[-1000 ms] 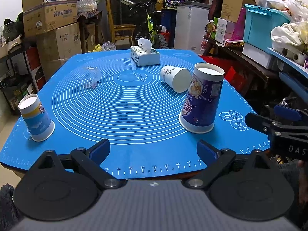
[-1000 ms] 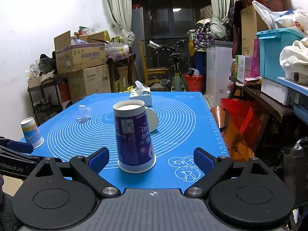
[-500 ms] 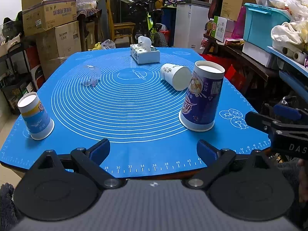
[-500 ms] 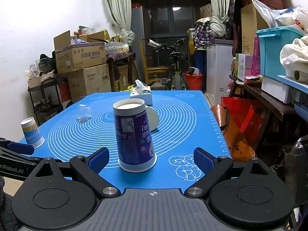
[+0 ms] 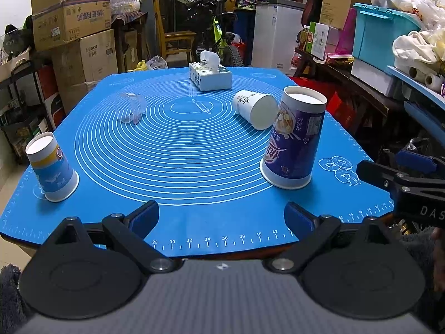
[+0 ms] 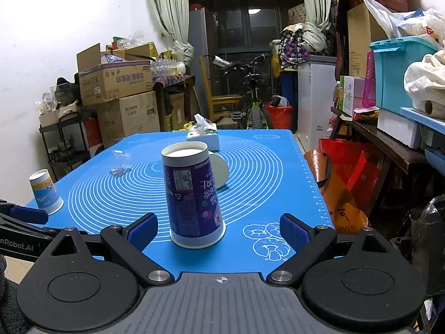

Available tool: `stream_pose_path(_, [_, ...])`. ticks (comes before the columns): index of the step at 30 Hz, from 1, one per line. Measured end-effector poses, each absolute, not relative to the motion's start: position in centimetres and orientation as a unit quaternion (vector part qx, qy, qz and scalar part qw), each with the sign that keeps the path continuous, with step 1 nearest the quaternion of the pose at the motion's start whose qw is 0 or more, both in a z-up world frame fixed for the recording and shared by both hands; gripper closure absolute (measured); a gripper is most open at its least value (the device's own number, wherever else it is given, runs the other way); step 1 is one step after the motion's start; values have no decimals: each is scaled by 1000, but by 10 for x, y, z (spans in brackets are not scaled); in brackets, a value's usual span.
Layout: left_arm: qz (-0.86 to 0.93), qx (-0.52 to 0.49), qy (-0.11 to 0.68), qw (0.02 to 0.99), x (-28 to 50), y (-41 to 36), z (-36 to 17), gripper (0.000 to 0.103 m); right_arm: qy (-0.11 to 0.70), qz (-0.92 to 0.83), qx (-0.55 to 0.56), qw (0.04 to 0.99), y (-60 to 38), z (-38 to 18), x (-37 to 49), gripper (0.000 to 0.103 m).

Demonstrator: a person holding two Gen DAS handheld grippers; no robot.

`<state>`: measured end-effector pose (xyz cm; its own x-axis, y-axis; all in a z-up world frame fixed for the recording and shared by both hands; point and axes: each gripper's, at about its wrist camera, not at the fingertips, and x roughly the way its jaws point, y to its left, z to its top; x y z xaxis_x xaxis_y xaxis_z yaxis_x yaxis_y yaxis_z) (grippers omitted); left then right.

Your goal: Flip cup upside down

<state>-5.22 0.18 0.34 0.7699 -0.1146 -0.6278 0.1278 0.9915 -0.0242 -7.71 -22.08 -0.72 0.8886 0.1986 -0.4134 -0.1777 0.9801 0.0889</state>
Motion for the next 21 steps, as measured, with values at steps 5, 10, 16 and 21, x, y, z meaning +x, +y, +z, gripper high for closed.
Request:
stream_pose_path(5, [-64,9,334,940,-52,3,3,7,218,97,23,971,-219,-12,-77,9])
stream_pose_path(10, [-62,9,336,940,-51,5,1,7,219,97,24,971,-218,-14,-77,9])
stream_pose_path(16, [-62,9,336,940,-50,5,1,7,219,97,24,971,-218,-13,-76,9])
stream_pose_path(21, [-64,12,336,940,-49,5,1,7,218,96,24,971,-217,-14,-77,8])
